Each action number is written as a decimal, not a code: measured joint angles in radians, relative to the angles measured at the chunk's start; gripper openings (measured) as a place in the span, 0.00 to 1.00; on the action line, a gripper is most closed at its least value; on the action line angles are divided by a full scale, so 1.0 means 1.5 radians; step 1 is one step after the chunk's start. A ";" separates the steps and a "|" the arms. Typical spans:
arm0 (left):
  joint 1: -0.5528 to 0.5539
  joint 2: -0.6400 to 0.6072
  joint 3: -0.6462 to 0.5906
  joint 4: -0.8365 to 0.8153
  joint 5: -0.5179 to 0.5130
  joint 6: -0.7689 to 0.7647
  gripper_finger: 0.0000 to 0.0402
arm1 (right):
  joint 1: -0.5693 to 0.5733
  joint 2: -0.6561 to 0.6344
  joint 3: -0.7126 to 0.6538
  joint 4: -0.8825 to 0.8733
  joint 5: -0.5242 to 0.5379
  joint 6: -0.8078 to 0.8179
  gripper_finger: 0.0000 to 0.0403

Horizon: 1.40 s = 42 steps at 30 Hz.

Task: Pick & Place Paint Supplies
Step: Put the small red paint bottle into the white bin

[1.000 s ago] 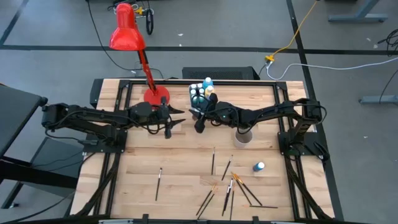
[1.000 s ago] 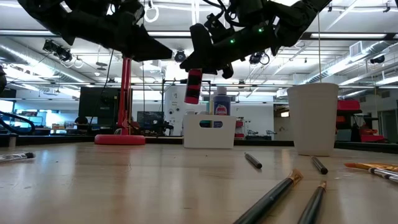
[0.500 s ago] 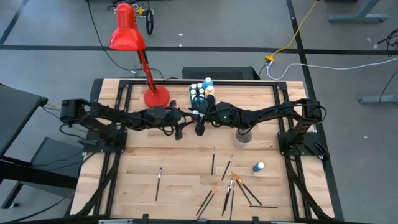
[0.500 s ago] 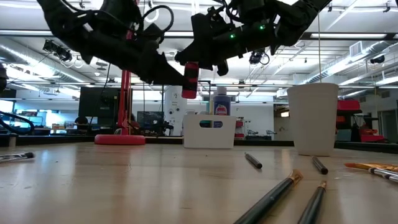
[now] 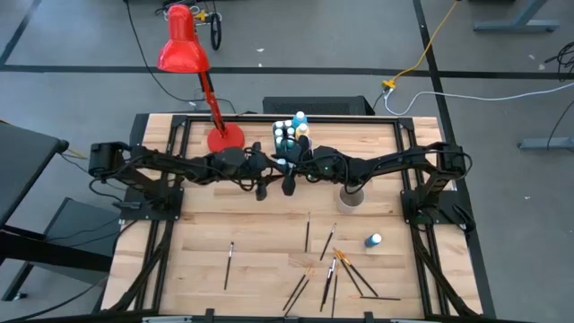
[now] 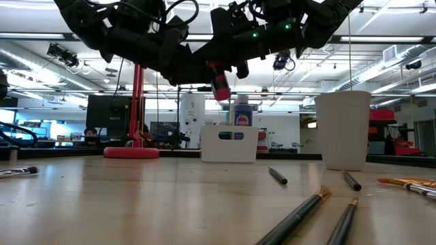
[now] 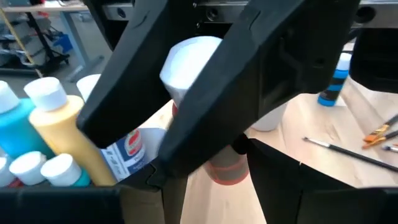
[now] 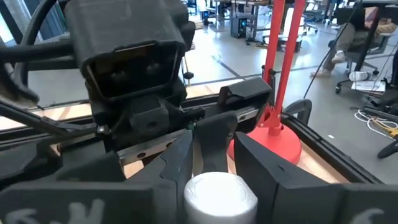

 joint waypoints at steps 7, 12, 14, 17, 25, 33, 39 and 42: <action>0.000 -0.001 0.006 -0.063 -0.011 -0.004 0.42 | 0.000 0.004 -0.002 -0.017 -0.008 0.000 0.25; 0.000 -0.002 0.006 -0.074 -0.021 0.002 0.41 | 0.000 0.004 -0.002 -0.055 -0.004 0.003 0.27; 0.000 -0.002 0.006 -0.075 -0.021 0.003 0.40 | 0.000 0.004 -0.002 -0.076 -0.004 0.014 0.25; 0.000 -0.002 0.006 -0.075 -0.023 0.036 0.39 | 0.001 0.004 -0.002 -0.098 -0.003 0.027 0.24; 0.001 -0.003 0.006 -0.063 0.013 0.023 0.45 | 0.004 0.004 -0.003 -0.095 0.020 0.025 0.28; 0.004 0.006 0.006 -0.066 0.012 -0.027 0.60 | 0.005 0.005 -0.003 -0.092 0.028 0.013 0.24; 0.005 0.006 0.005 -0.106 -0.059 -0.065 0.62 | 0.007 0.004 -0.002 -0.084 0.029 0.007 0.28; 0.006 0.006 0.004 -0.089 -0.043 -0.076 0.62 | 0.011 -0.001 -0.002 -0.079 0.036 0.001 0.27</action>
